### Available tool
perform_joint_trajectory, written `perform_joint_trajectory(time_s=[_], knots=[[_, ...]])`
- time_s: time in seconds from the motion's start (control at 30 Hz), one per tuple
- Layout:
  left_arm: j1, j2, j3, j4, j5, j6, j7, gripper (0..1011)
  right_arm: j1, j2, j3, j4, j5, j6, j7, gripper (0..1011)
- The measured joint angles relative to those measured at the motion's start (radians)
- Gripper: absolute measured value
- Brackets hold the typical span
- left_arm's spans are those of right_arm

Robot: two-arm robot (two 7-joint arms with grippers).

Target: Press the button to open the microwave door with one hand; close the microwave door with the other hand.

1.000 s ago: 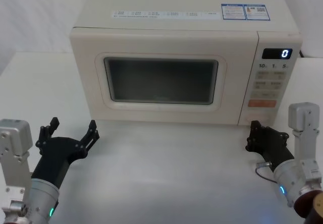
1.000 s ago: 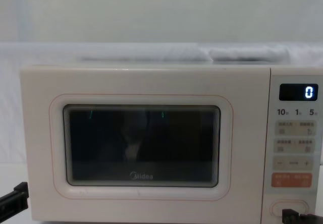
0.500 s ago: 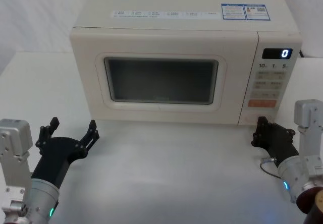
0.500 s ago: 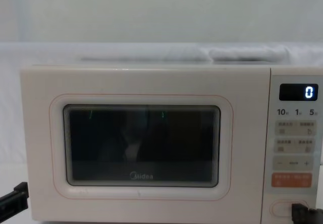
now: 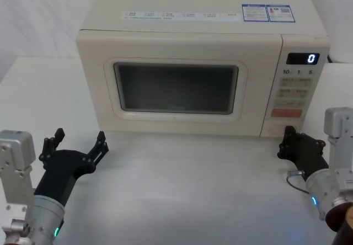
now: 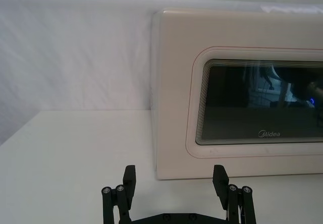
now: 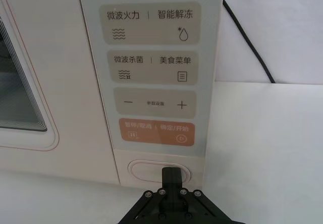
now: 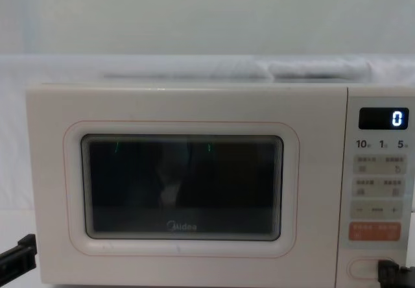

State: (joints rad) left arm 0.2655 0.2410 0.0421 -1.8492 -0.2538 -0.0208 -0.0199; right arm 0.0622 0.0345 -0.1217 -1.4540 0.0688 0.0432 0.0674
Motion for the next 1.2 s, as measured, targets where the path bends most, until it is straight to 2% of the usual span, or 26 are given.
perform_joint_trajectory(time_s=[1.2], knots=[[0.000, 0.000, 0.000, 0.000, 0.000, 0.000, 0.000, 1001, 0.040, -0.030, -0.003, 0.066, -0.026, -0.025, -0.008, 0]])
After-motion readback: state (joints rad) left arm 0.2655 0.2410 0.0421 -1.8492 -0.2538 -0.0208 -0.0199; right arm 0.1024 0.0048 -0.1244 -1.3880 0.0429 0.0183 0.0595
